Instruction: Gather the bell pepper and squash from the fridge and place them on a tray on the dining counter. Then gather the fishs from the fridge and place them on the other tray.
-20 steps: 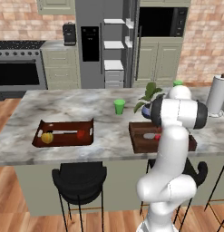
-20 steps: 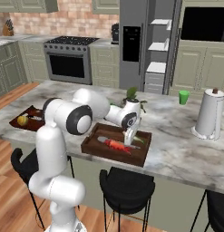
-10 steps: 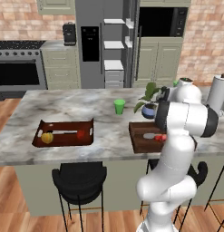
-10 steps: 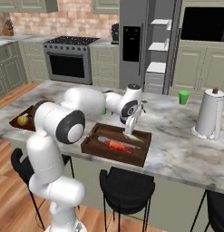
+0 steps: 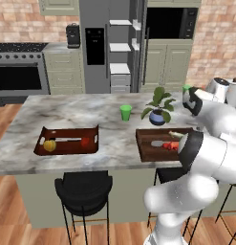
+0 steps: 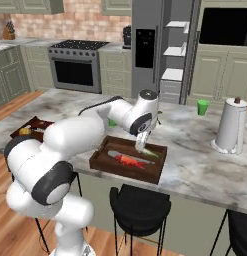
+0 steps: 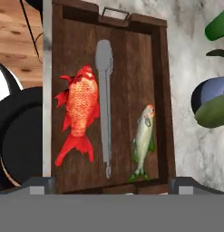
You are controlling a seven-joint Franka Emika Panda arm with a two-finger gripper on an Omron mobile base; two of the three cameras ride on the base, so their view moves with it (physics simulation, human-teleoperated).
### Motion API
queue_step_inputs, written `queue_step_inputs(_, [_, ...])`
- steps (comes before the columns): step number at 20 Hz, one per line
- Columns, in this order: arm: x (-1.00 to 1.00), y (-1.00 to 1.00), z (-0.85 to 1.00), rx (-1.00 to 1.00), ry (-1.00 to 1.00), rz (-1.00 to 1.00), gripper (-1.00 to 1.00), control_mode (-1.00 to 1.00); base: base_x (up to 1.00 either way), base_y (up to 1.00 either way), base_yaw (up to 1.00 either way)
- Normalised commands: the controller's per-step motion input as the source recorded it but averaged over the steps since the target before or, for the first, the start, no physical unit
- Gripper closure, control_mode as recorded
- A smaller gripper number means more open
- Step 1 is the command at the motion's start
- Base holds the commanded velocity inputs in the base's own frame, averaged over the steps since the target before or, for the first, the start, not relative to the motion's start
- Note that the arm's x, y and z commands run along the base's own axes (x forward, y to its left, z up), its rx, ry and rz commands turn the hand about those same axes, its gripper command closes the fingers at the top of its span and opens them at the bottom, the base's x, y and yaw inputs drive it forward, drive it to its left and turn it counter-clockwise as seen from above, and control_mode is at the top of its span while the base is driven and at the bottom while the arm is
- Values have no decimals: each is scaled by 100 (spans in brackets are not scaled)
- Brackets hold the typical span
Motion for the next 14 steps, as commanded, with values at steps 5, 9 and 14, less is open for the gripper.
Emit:
queue_step_inputs(5, [-100,65,6,9,-32,1,-100,-100,0,0,0])
queue_step_inputs(9, [-100,100,0,2,-27,0,-100,-100,0,0,0])
queue_step_inputs(14, [-100,100,49,-5,-18,0,-100,-100,0,0,0])
